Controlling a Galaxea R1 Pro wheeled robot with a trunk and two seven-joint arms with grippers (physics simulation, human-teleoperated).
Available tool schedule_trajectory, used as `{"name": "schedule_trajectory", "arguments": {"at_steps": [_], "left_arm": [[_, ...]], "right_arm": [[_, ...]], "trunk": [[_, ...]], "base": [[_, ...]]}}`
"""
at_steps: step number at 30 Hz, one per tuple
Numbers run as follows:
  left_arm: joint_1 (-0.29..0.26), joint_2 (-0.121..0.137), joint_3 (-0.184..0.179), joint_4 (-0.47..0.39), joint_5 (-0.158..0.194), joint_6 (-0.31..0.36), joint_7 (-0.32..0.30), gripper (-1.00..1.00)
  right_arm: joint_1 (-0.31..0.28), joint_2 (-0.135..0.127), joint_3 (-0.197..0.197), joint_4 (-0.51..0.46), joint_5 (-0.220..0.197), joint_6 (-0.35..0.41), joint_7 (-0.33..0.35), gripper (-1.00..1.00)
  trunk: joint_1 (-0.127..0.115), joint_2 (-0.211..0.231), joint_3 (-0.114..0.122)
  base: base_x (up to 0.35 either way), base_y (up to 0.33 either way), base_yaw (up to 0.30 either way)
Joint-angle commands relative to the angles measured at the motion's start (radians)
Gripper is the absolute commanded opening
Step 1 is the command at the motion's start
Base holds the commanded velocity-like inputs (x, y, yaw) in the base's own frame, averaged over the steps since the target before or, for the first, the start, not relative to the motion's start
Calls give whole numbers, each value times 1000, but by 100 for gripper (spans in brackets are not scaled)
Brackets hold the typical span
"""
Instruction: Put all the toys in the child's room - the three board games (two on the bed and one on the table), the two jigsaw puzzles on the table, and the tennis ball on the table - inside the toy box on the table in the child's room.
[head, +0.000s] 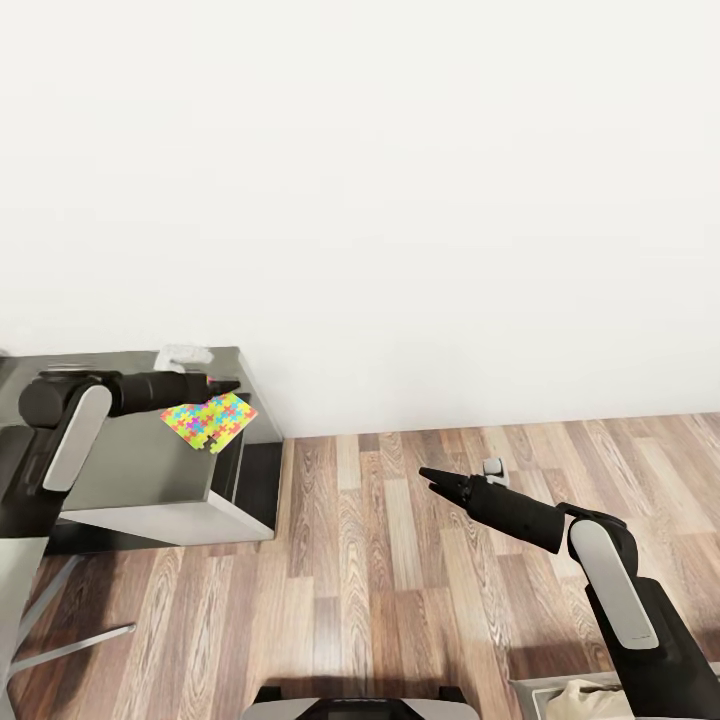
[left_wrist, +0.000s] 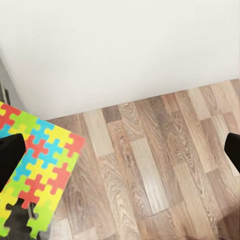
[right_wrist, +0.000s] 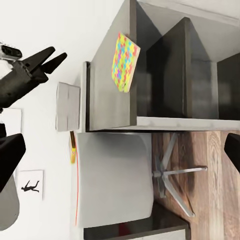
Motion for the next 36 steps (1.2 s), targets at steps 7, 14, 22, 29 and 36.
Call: {"name": "schedule_trajectory", "arguments": {"at_steps": [7, 14, 22, 29, 36], "left_arm": [[79, -8, 11, -33, 1, 2, 0, 100], [168, -23, 85, -50, 8, 2, 0, 100], [260, -92, 151, -58, 13, -5, 3, 100], [305, -118, 157, -60, 13, -19, 5, 100], [325, -126, 155, -59, 13, -22, 6, 100]], "right_arm": [[-1, -1, -2, 1, 8, 5, 8, 100], [-1, 0, -2, 1, 8, 4, 8, 100], [-1, 0, -1, 1, 8, 4, 8, 100], [-1, 0, -1, 3, 9, 4, 8, 100], [-1, 0, -1, 2, 9, 2, 6, 100]], "trunk": [[1, -2, -1], [1, -2, -1], [1, -2, -1], [1, -2, -1], [1, -2, -1]], "base": [[0, 0, 0], [0, 0, 0], [0, 0, 0], [0, 0, 0], [0, 0, 0]]}}
